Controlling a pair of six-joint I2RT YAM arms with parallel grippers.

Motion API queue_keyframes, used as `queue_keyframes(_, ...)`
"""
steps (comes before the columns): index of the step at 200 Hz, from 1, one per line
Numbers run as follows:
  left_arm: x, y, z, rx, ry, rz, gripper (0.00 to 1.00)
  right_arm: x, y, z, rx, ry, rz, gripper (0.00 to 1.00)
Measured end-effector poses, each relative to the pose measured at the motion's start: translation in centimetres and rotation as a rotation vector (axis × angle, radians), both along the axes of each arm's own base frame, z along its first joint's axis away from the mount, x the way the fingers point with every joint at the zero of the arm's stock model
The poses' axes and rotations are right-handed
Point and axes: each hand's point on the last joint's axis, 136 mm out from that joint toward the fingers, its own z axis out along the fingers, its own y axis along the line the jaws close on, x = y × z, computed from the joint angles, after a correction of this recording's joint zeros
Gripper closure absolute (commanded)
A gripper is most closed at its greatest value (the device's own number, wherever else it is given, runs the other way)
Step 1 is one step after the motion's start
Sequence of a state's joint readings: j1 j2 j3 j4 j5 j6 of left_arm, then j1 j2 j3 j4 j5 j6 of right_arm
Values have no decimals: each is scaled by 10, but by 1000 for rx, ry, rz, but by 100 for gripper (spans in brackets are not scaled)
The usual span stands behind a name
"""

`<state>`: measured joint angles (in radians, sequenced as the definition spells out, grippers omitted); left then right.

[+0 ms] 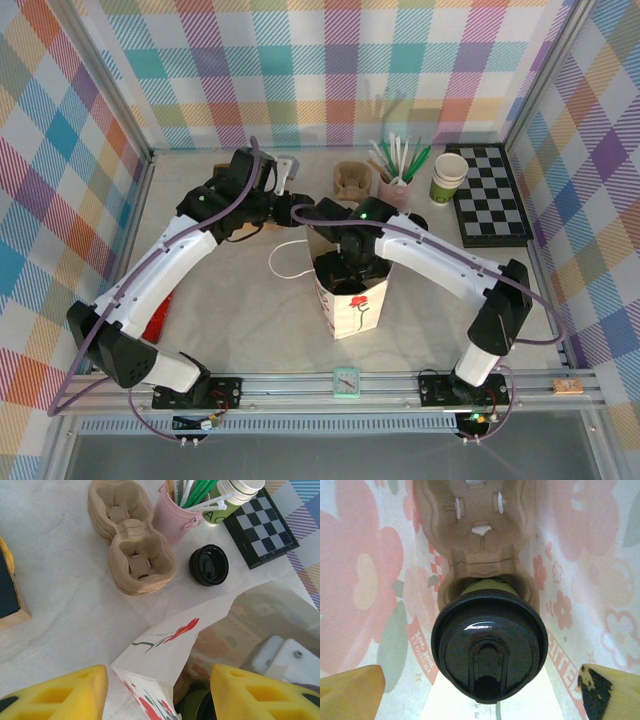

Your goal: Pack the takeout coffee

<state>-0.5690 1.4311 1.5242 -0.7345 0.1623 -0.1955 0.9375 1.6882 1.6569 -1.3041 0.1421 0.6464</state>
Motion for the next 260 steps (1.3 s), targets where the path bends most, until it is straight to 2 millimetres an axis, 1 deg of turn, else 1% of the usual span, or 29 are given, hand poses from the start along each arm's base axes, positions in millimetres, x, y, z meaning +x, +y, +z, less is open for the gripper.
queue_keyframes(35, 2, 1, 6, -2, -15, 10, 43, 1, 2, 13, 34, -25, 0, 1)
queue_keyframes(100, -2, 8, 30, -26, -74, 31, 42, 0, 0, 24, 49, -38, 4, 1)
queue_keyframes(169, -6, 14, 42, -41, -99, 52, 41, 1, 1, 44, 79, -69, 12, 1)
queue_keyframes(192, -7, 15, 43, -44, -103, 52, 41, 2, 3, 53, 94, -82, 22, 1)
queue_keyframes(260, -10, 17, 49, -54, -113, 54, 41, 7, 8, 89, 157, -148, 49, 1)
